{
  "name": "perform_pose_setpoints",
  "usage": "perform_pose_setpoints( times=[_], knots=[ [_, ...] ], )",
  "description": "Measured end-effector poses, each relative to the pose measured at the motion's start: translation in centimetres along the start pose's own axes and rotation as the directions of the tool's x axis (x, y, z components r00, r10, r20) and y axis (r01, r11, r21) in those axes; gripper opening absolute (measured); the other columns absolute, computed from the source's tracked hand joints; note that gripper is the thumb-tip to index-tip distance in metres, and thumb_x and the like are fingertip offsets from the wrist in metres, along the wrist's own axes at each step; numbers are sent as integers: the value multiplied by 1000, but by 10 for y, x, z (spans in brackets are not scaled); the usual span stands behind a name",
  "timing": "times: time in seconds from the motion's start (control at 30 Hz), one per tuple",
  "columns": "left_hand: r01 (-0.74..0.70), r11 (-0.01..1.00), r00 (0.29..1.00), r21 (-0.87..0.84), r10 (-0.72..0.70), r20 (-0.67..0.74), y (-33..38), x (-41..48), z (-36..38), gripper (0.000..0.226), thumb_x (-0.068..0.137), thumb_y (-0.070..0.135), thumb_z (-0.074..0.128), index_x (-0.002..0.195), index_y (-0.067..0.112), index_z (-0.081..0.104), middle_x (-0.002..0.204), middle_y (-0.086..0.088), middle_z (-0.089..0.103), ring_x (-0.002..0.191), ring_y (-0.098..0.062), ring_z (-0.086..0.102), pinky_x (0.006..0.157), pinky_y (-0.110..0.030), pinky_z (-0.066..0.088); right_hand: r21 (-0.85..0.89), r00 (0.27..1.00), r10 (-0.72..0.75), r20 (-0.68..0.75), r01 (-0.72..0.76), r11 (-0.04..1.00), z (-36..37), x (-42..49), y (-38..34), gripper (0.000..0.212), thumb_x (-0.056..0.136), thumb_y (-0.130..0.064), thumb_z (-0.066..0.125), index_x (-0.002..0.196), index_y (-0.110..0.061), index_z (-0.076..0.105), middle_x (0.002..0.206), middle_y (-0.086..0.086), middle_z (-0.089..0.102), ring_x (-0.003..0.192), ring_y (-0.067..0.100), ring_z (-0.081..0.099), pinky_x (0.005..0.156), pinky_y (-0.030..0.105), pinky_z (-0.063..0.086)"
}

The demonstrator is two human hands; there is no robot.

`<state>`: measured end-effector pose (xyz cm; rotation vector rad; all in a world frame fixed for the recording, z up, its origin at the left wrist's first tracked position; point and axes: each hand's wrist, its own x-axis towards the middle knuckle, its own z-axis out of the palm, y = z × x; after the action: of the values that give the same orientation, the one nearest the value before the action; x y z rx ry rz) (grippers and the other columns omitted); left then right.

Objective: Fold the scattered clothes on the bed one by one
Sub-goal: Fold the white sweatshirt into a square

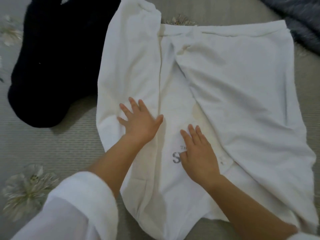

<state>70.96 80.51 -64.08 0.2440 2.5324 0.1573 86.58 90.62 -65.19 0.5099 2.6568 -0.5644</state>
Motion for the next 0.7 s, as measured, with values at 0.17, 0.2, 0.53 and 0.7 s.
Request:
perform_pose_setpoints(
  times=[0.17,0.2,0.53,0.7],
  knots=[
    [53,952,987,-302,-95,-127,1,8,-10,44,104,22,26,144,6,32,154,-15,26,142,-43,13,113,-54,22,-74,995,-104,-4,103,992,-15,2,14,65,93,-27,51,151,-22,23,160,2,13,148,19,12,117,30,19],
    [-19,875,979,-484,-81,-185,-7,1,-18,42,104,24,26,140,9,41,143,-14,44,137,-37,29,110,-45,30,-70,994,-99,46,102,992,-21,5,16,64,96,-28,46,152,-25,17,161,-2,7,148,15,6,116,26,16],
    [-599,740,798,-305,519,-306,-67,-59,6,45,98,44,23,143,38,27,151,24,21,144,2,6,120,-33,9,181,986,73,-148,-46,982,-33,37,16,22,89,-16,54,105,-16,68,102,-3,66,100,18,53,78,30,44],
    [-457,818,889,-350,411,-201,-77,-49,47,42,96,47,20,137,46,30,152,15,25,144,3,7,116,-22,-10,569,963,270,-7,-218,793,-66,73,0,15,90,-16,52,91,-14,67,86,-3,66,79,15,59,70,26,44]
  ],
)
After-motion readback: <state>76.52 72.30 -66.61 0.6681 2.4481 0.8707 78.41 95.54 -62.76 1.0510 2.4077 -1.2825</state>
